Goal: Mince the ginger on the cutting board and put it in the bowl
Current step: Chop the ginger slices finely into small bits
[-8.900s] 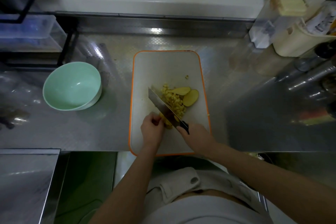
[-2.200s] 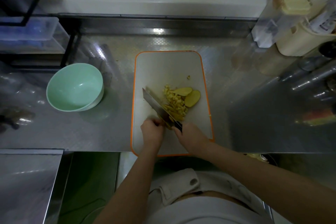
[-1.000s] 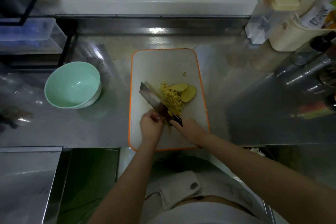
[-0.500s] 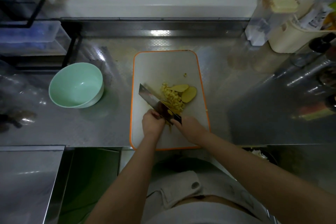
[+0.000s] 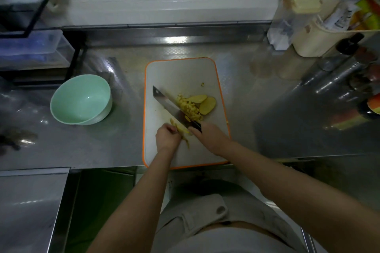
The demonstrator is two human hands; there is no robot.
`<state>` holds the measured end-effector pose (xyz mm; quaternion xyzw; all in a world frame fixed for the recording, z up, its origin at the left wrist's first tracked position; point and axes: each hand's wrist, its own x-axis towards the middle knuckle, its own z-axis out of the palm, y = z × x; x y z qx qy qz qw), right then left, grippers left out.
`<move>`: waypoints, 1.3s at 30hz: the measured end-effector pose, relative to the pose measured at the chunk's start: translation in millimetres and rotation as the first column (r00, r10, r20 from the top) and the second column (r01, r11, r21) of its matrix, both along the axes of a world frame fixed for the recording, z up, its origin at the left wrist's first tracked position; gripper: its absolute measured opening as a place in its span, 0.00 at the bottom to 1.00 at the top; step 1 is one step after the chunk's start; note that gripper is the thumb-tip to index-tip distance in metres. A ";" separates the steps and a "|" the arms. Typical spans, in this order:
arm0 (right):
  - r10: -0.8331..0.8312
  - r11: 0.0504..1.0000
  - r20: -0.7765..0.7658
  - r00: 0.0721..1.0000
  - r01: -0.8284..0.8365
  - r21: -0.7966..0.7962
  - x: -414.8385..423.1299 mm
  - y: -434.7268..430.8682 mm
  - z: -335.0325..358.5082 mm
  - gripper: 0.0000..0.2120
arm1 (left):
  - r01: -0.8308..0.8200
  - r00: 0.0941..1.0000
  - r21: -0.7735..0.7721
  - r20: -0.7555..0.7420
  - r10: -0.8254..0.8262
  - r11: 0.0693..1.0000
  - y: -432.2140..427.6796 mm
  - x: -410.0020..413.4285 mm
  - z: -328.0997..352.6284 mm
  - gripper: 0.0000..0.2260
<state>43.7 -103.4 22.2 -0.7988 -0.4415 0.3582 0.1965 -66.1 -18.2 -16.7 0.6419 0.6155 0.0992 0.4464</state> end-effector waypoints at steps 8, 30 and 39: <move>-0.223 0.962 -0.468 0.855 0.269 0.034 13.5 -7.6 24.3 0.20 | -0.100 0.987 0.062 0.135 0.091 0.993 3.7 -7.7 1.2 0.07; -0.329 0.932 -0.769 0.548 0.320 -0.170 19.6 2.8 26.9 0.20 | 0.063 0.680 -0.635 0.592 0.433 0.770 17.4 21.6 25.2 0.11; -0.346 0.930 -0.802 0.487 0.288 -0.226 32.8 0.3 23.0 0.21 | 0.109 0.556 -0.748 0.592 0.583 0.655 36.1 21.9 26.9 0.19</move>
